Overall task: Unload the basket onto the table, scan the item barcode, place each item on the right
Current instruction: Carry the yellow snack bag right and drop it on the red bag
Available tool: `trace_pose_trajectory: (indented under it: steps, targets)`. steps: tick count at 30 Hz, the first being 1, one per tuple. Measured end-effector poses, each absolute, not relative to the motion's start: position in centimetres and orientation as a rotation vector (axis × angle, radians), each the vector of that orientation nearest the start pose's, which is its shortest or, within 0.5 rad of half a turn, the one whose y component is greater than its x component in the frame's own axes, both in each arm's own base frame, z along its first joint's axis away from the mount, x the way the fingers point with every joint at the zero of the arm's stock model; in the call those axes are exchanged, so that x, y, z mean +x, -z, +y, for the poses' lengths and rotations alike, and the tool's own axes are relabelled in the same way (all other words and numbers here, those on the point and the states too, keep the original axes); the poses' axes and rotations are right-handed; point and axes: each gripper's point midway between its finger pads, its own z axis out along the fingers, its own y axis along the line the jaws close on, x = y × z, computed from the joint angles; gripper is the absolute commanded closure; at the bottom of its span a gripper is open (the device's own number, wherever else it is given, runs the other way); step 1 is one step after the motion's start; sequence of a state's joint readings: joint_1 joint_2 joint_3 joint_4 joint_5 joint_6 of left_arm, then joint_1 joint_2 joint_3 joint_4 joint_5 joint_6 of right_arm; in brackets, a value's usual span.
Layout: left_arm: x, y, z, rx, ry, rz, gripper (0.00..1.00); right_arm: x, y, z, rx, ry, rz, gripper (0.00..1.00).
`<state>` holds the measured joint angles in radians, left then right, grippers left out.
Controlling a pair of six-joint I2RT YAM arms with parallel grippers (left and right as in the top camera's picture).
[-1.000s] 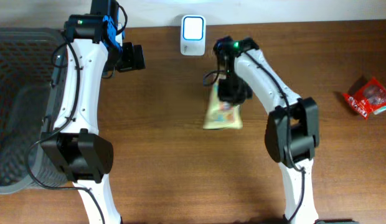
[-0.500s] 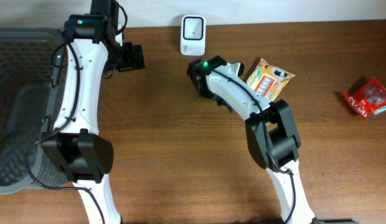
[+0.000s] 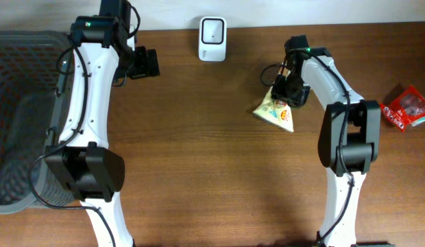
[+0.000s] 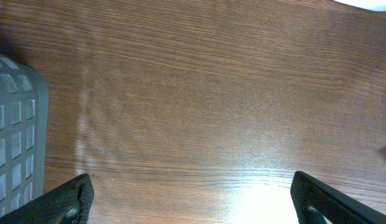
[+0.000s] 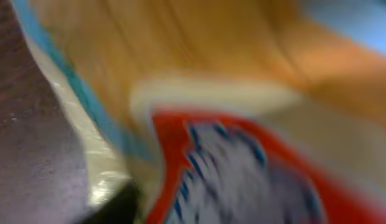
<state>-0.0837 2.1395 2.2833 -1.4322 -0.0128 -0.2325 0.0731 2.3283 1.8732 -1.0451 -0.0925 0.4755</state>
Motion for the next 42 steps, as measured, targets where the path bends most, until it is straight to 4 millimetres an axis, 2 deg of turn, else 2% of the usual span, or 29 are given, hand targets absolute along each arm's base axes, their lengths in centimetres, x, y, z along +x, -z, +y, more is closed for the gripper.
trace_pose_trajectory:
  steps: [2, 3, 5, 6, 8, 9, 11, 12, 16, 17, 18, 20, 22, 24, 26, 27, 28, 29, 30, 31, 32, 33, 34, 35, 37, 38, 42]
  targets:
    - [46.3, -19.4, -3.7, -0.215, 0.046, 2.853, 0.01, 45.9, -1.4, 5.7, 0.614, -0.243, 3.050, 0.96]
    - [46.3, -19.4, -3.7, -0.215, 0.046, 2.853, 0.01, 45.4, -1.9, 6.8, 0.619, -0.377, 3.076, 0.96]
    - [46.3, -19.4, -3.7, -0.215, 0.046, 2.853, 0.01, 44.8, -3.7, 10.9, 0.623, -0.823, 3.086, 0.96]
    - [46.3, -19.4, -3.7, -0.215, 0.046, 2.853, 0.01, 45.1, -5.8, 13.5, 0.608, -1.150, 3.024, 0.96]
    - [46.3, -19.4, -3.7, -0.215, 0.046, 2.853, 0.01, 45.5, -13.1, 17.9, 0.540, -1.853, 2.766, 0.96]
    - [46.3, -19.4, -3.7, -0.215, 0.046, 2.852, 0.01, 45.2, -15.1, 18.5, 0.542, -2.032, 2.688, 0.96]
    - [46.3, -19.4, -3.7, -0.215, 0.046, 2.852, 0.01, 44.5, -17.3, 19.4, 0.570, -2.236, 2.612, 0.96]
    - [46.3, -19.4, -3.7, -0.215, 0.046, 2.853, 0.01, 44.1, -17.6, 19.8, 0.580, -2.271, 2.612, 0.96]
    - [46.3, -19.4, -3.7, -0.215, 0.046, 2.853, 0.01, 39.5, -18.3, 27.1, 0.355, -2.370, 2.734, 0.96]
    - [46.3, -19.4, -3.7, -0.215, 0.046, 2.853, 0.01, 38.8, -18.4, 28.1, 0.316, -2.377, 2.753, 0.96]
    - [46.3, -19.4, -3.7, -0.215, 0.046, 2.853, 0.01, 38.7, -18.4, 28.3, 0.308, -2.382, 2.754, 0.96]
    - [46.3, -19.4, -3.7, -0.215, 0.046, 2.853, 0.01, 39.1, -18.4, 27.7, 0.326, -2.379, 2.738, 0.96]
    - [46.3, -19.4, -3.7, -0.215, 0.046, 2.853, 0.01, 40.3, -18.4, 25.9, 0.374, -2.371, 2.695, 0.96]
    - [46.3, -19.4, -3.7, -0.215, 0.046, 2.854, 0.01, 41.8, -18.4, 25.1, 0.277, -2.344, 2.619, 0.96]
    - [46.3, -19.4, -3.7, -0.216, 0.047, 2.852, 0.01, 44.7, -18.6, 25.4, 0.017, -2.237, 2.483, 0.96]
    - [46.3, -19.4, -3.7, -0.215, 0.046, 2.854, 0.01, 46.1, -18.3, 25.5, -0.002, -2.150, 2.477, 0.96]
    - [46.3, -19.4, -3.7, -0.215, 0.046, 2.855, 0.01, 47.8, -17.9, 25.6, -0.019, -2.035, 2.464, 0.96]
    - [46.3, -19.4, -3.7, -0.215, 0.046, 2.853, 0.01, 50.6, -17.5, 25.3, 0.042, -1.828, 2.467, 0.96]
    - [46.3, -19.4, -3.7, -0.215, 0.046, 2.852, 0.01, 54.0, -17.0, 24.2, 0.141, -1.540, 2.460, 0.96]
    - [46.3, -19.4, -3.7, -0.215, 0.046, 2.853, 0.01, 55.5, -16.6, 23.4, 0.183, -1.409, 2.449, 0.96]
    - [46.3, -19.4, -3.7, -0.215, 0.046, 2.853, 0.01, 57.3, -15.3, 22.2, 0.218, -1.172, 2.442, 0.96]
    - [46.3, -19.4, -3.7, -0.215, 0.046, 2.854, 0.01, 58.3, -14.1, 21.8, 0.191, -0.929, 2.436, 0.96]
    - [46.3, -19.4, -3.7, -0.215, 0.046, 2.853, 0.01, 58.5, -13.3, 22.3, 0.112, -0.730, 2.426, 0.96]
    - [46.3, -19.4, -3.7, -0.215, 0.046, 2.852, 0.01, 58.1, -12.8, 24.0, 0.015, -0.588, 2.415, 0.96]
    - [46.3, -19.4, -3.7, -0.215, 0.046, 2.853, 0.01, 56.5, -11.8, 28.1, -0.191, -0.443, 2.395, 0.96]
    - [46.3, -19.4, -3.7, -0.215, 0.046, 2.853, 0.01, 56.2, -11.5, 29.0, -0.238, -0.398, 2.386, 0.96]
    - [46.3, -19.4, -3.7, -0.215, 0.046, 2.853, 0.01, 57.5, -11.4, 26.3, -0.208, -0.324, 2.379, 0.96]
